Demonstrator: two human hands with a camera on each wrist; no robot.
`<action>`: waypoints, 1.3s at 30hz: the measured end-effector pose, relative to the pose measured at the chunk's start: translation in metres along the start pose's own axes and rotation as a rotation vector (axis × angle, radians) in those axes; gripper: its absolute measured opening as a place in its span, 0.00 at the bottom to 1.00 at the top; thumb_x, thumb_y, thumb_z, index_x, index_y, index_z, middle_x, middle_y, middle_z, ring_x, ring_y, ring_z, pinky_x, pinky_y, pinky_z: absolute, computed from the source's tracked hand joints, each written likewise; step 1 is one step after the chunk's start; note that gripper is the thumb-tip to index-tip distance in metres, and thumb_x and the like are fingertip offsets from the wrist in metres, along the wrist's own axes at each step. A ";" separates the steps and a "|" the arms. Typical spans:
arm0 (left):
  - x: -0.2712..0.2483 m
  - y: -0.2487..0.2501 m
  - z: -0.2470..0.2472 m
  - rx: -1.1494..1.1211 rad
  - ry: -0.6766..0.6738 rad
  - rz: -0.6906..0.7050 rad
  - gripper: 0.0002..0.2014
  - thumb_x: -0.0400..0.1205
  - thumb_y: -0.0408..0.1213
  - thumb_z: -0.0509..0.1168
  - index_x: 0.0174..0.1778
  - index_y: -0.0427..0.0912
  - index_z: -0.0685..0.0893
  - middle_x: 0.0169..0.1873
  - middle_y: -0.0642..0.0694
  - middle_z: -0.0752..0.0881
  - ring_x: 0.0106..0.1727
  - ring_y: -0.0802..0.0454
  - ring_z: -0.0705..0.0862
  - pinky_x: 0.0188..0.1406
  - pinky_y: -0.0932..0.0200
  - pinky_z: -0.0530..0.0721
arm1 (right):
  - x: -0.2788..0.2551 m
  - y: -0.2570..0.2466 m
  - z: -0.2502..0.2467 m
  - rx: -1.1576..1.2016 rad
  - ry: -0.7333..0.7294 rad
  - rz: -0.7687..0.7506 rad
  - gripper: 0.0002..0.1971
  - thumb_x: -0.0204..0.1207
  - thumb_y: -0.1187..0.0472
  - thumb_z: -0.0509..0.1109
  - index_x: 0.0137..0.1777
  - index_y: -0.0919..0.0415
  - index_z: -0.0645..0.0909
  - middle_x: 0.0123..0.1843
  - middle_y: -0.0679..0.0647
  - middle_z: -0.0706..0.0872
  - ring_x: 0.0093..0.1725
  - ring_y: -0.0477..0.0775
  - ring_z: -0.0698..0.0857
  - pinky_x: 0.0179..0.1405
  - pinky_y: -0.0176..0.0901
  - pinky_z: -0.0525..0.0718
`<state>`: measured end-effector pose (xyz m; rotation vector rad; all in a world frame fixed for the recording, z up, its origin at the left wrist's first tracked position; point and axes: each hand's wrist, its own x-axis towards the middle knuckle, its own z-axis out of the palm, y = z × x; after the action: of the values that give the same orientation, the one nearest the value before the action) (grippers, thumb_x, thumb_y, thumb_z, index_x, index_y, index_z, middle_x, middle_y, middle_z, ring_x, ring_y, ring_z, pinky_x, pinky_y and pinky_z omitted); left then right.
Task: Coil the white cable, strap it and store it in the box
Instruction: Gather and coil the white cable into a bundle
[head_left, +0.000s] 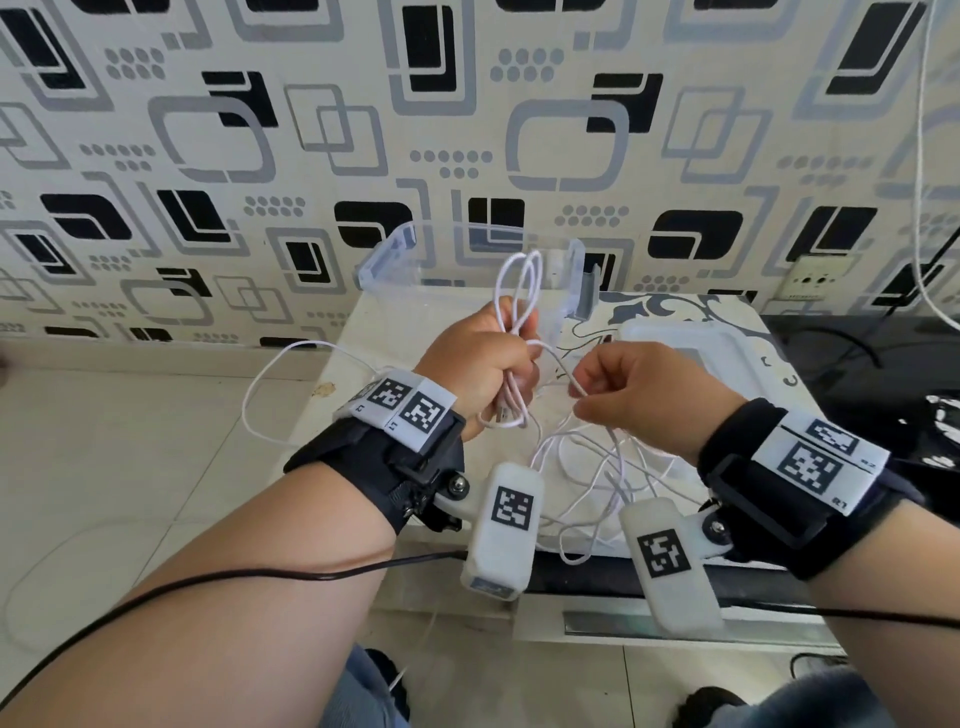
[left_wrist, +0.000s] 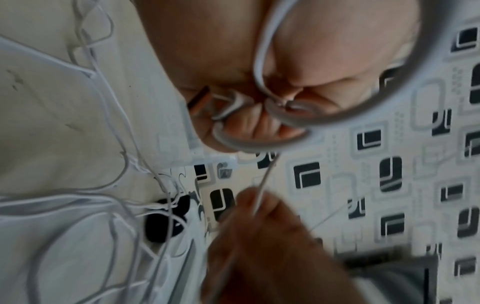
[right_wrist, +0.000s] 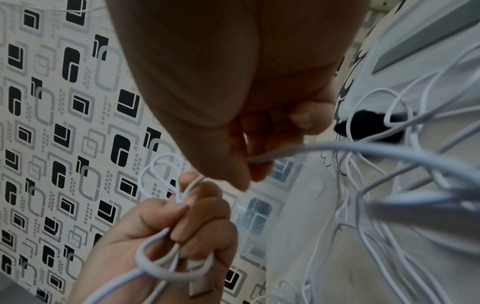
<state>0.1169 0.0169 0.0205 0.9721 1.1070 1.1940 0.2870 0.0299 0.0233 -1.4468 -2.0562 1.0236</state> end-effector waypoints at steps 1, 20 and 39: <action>0.002 0.002 -0.004 -0.047 0.042 0.016 0.14 0.63 0.18 0.56 0.35 0.41 0.75 0.26 0.42 0.69 0.18 0.52 0.66 0.19 0.66 0.65 | -0.001 0.002 -0.002 -0.030 -0.028 0.013 0.02 0.69 0.66 0.73 0.41 0.63 0.83 0.27 0.43 0.78 0.26 0.40 0.75 0.31 0.29 0.76; 0.004 -0.011 -0.002 0.267 0.034 -0.008 0.07 0.80 0.40 0.66 0.49 0.42 0.85 0.19 0.55 0.71 0.18 0.55 0.69 0.21 0.63 0.69 | 0.002 -0.002 -0.002 0.530 0.187 -0.015 0.12 0.78 0.65 0.66 0.37 0.52 0.87 0.33 0.63 0.81 0.35 0.62 0.77 0.47 0.62 0.83; 0.000 -0.018 0.007 0.645 -0.153 -0.021 0.09 0.70 0.40 0.78 0.38 0.48 0.83 0.16 0.61 0.79 0.20 0.65 0.76 0.29 0.61 0.71 | 0.002 -0.001 0.000 0.645 0.197 -0.032 0.10 0.75 0.67 0.69 0.35 0.59 0.73 0.21 0.51 0.82 0.23 0.52 0.80 0.21 0.38 0.80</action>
<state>0.1277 0.0148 0.0049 1.5062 1.4042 0.7292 0.2856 0.0318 0.0235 -1.1130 -1.4132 1.3111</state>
